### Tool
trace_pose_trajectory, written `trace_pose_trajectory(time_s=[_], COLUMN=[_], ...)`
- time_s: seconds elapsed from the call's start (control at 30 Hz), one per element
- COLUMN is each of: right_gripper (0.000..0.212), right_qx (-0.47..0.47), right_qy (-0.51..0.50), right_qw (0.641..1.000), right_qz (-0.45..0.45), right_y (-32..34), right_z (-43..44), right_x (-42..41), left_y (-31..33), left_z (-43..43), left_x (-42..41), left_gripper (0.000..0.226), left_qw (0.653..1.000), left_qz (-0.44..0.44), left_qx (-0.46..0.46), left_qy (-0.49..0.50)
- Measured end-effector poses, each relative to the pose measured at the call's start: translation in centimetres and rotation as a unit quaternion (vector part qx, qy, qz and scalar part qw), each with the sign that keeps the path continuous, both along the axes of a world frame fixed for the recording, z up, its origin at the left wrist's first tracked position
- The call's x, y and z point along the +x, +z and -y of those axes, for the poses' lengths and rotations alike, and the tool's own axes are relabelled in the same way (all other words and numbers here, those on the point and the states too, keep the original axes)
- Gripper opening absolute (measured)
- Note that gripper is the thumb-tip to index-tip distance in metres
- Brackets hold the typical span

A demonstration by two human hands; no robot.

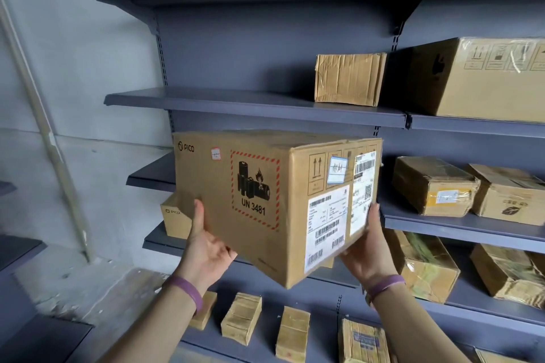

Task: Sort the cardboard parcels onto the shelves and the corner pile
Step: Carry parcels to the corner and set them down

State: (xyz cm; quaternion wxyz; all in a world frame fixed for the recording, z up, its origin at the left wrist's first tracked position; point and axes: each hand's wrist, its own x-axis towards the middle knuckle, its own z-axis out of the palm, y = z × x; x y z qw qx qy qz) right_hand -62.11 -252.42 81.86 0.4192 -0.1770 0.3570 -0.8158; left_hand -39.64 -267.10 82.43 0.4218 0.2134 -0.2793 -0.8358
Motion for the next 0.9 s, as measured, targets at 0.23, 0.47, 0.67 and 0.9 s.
trace_pose_trajectory(time_s=[0.23,0.47,0.67,0.9], right_gripper=[0.054,0.046,0.047,0.061], right_qx=[-0.041,-0.044,-0.031,0.027], right_qy=[-0.058,-0.084,-0.071,-0.064], right_qw=[0.997,0.995,0.996,0.984], right_qz=[0.026,0.042,-0.038,-0.163], right_y=[0.7,0.5,-0.2,1.0], right_z=[-0.2,-0.4,-1.0,-2.3], right_x=[0.3,0.6,0.7,0.1], left_y=[1.7,3.0,4.1,5.6], left_z=[-0.5,-1.3,-1.7,-1.1], left_x=[-0.7,-0.9,-1.3,-0.5], left_gripper=[0.048,0.079,0.096,0.068], left_qw=[0.995,0.967,0.942,0.943], left_qz=[0.024,0.125,0.140,0.135], left_qx=[-0.068,-0.211,-0.295,-0.298], left_qy=[-0.071,-0.075,-0.070,-0.068])
